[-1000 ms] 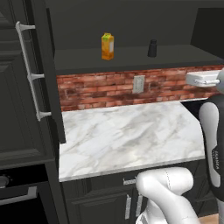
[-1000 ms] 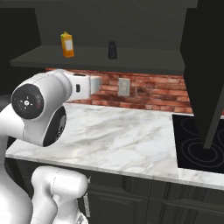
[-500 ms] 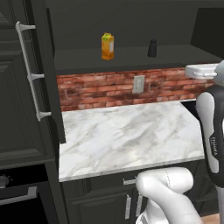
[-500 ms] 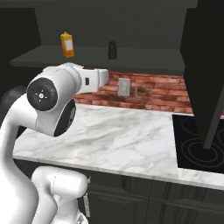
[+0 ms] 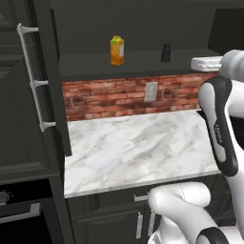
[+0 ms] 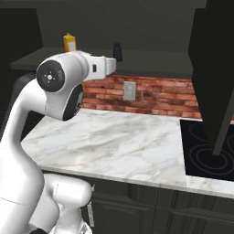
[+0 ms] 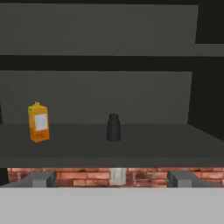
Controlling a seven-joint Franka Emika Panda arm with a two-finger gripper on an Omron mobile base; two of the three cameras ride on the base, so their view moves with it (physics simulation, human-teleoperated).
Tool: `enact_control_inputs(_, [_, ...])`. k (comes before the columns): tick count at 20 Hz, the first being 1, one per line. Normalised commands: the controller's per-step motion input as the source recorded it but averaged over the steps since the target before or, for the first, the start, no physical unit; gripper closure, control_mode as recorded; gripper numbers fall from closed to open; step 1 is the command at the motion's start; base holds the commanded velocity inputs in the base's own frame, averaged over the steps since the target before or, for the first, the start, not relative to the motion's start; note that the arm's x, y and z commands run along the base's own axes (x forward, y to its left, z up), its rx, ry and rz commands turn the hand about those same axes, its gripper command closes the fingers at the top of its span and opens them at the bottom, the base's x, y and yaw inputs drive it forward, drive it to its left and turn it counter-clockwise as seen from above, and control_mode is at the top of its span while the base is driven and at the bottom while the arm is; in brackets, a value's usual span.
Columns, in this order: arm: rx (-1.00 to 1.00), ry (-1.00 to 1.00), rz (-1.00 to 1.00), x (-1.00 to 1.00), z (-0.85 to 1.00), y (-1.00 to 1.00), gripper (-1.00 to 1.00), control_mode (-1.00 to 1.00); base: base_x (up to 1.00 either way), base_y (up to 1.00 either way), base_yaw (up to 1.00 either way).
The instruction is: The dining table condiment station is running low on shaker. Refill the condiment station by opening the cabinet and taking the shaker from the cabinet and placing it on the dining table.
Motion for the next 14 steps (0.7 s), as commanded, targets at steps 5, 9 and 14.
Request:
enact_control_inputs(5, [-0.01, 0.01, 0.00, 0.64, 0.03, 0.03, -1.00, -1.00, 0.00, 0.00, 0.00])
enact_control_inputs(9, [0.00, 0.07, 0.00, 0.66, 0.00, 0.00, -1.00, -1.00, 0.00, 0.00, 0.00])
enact_control_inputs(14, [0.00, 0.06, 0.00, 0.55, 0.00, 0.00, -1.00, -1.00, 0.00, 0.00, 0.00])
